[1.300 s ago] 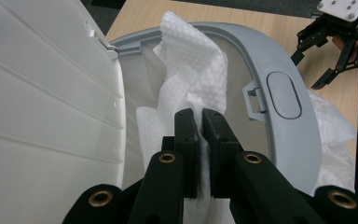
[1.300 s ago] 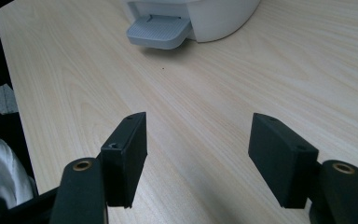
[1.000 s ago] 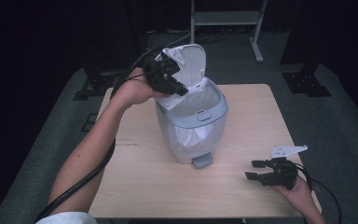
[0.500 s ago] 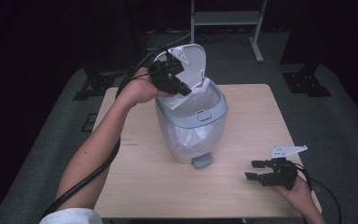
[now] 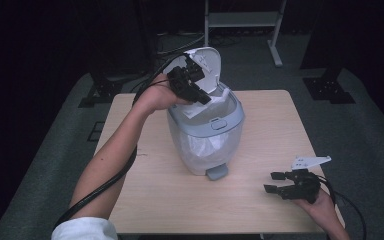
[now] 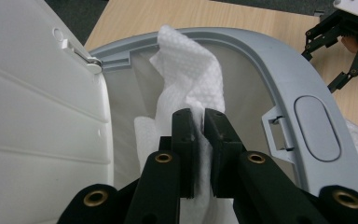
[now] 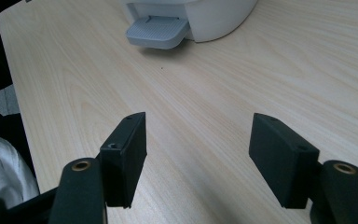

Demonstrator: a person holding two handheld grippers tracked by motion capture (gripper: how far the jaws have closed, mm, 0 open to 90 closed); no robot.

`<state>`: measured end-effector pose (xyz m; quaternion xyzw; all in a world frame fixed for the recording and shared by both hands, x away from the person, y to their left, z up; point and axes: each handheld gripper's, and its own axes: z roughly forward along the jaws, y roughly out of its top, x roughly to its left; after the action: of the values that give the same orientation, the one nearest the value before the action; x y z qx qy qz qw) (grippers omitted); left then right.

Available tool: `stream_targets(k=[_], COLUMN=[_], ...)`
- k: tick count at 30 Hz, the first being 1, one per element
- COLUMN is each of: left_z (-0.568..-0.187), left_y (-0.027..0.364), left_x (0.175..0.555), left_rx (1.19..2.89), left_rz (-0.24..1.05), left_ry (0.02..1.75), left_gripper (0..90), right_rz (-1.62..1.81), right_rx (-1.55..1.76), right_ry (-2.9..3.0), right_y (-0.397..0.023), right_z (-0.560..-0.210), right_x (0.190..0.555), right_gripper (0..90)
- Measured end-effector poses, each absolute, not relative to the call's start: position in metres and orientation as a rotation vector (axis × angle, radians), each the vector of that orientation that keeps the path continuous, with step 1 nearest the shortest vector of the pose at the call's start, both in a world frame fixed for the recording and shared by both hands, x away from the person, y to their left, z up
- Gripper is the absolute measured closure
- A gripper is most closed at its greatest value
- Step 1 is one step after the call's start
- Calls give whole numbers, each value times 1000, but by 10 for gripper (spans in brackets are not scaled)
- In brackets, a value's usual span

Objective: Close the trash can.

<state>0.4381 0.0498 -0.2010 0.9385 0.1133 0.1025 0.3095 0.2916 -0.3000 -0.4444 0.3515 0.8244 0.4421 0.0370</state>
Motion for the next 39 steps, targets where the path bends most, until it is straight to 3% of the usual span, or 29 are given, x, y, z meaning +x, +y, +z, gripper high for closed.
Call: stream_targets(k=[11,39], left_z=[-210,-201], left_y=[46,109], left_x=[441,411], left_rx=[2452,2338], left_rz=[247,240], left_ry=[325,336], left_gripper=[700,662], right_rz=[1355,1269], right_rx=[1088,1129], right_ry=[2534,2541], right_y=[-300,-296], right_z=[-445,-455], right_x=[291,295], right_gripper=[356,355])
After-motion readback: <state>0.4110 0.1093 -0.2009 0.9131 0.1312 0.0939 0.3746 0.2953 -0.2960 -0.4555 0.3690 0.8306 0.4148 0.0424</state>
